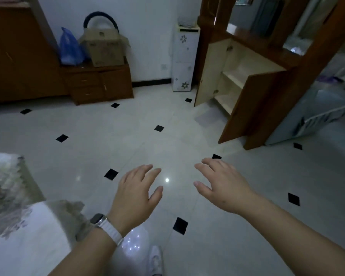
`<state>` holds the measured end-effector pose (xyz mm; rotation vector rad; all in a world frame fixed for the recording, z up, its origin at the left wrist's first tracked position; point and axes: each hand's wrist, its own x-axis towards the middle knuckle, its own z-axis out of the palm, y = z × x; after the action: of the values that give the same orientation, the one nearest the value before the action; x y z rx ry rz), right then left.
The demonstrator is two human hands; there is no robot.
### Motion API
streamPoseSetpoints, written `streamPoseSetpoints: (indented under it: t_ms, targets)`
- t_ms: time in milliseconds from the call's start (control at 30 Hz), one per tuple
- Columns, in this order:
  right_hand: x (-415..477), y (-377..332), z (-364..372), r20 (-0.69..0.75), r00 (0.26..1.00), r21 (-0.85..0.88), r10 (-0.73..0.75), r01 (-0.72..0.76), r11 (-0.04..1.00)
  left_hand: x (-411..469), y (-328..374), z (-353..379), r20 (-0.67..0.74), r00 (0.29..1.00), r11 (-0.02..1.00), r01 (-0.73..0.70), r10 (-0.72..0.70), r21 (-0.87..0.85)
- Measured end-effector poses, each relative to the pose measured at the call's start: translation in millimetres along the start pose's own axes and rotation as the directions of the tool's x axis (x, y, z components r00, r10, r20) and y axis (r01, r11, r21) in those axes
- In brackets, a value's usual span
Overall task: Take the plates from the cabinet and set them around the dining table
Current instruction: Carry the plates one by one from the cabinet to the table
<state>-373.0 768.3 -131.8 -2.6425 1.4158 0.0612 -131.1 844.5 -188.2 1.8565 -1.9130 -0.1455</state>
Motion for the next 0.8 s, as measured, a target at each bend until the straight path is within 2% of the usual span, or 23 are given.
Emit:
streamPoseSetpoints:
  t_ms: [200, 367, 600, 800]
  targets:
    - [108.0, -1.4, -49.1, -0.064, 0.997, -0.027, 0.042, -0.044, 0.999, 101.6, -57.5, -11.9, -0.014, 1.000, 1.000, -0.022, 0.022, -0.022]
    - [152.1, 13.4, -57.7, -0.119, 0.986, 0.020, 0.113, -0.111, 0.994, 173.1, -70.8, -9.5, 0.007, 0.996, 0.995, -0.093, 0.093, -0.030]
    - [210.2, 61.0, -51.7, -0.139, 0.971, 0.094, 0.195, -0.183, 0.979, 265.5, -69.1, 14.4, 0.028, 0.986, 0.986, -0.167, 0.167, -0.008]
    - [285.1, 127.9, -40.2, -0.129, 0.968, 0.135, 0.215, -0.197, 0.971, 359.2, -71.1, 48.9, 0.069, 0.973, 0.971, -0.226, 0.221, 0.076]
